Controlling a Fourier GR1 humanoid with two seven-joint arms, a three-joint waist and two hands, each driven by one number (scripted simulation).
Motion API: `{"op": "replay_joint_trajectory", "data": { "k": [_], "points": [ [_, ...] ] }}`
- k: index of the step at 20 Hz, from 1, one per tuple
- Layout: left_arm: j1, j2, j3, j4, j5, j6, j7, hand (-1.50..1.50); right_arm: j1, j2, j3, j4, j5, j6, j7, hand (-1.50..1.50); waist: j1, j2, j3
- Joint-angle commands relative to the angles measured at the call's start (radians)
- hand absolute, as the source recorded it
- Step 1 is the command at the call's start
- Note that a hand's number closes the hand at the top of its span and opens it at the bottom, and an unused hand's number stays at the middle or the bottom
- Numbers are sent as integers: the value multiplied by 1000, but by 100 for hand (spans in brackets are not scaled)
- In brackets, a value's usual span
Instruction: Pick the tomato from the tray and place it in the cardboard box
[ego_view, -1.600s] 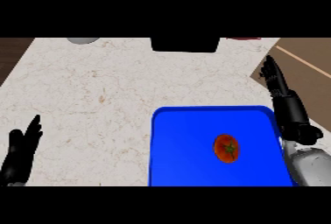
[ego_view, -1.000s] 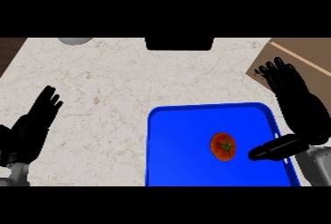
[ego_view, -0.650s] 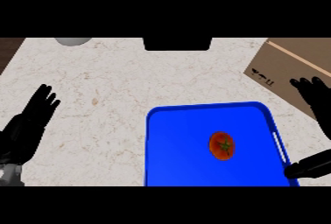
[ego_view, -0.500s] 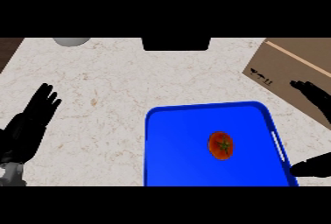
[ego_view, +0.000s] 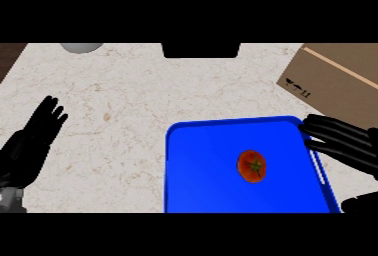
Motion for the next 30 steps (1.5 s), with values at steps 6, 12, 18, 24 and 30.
{"op": "replay_joint_trajectory", "data": {
  "k": [6, 12, 18, 24, 30],
  "points": [
    [0, -58, 4, 51, -31, -51, -39, 0, -31, 19, 92, -107, 106, 176, 297, -150, 10, 5, 0],
    [-27, -65, 72, 76, -51, -102, -15, 0, -72, 160, 134, -57, 241, 219, 356, -150, 12, 5, 1],
    [18, -121, 64, -24, -114, -64, 32, 0, -86, 211, 101, -26, 304, 291, 343, -150, 14, 5, 2],
    [26, -110, 144, -10, -108, -132, 50, 0, -44, 264, 95, -67, 376, 306, 295, -150, 12, 4, 1],
    [-37, -184, 117, 15, -183, -104, 80, 0, -19, 304, 65, -26, 449, 259, 185, -150, 9, 5, 2]
  ]
}}
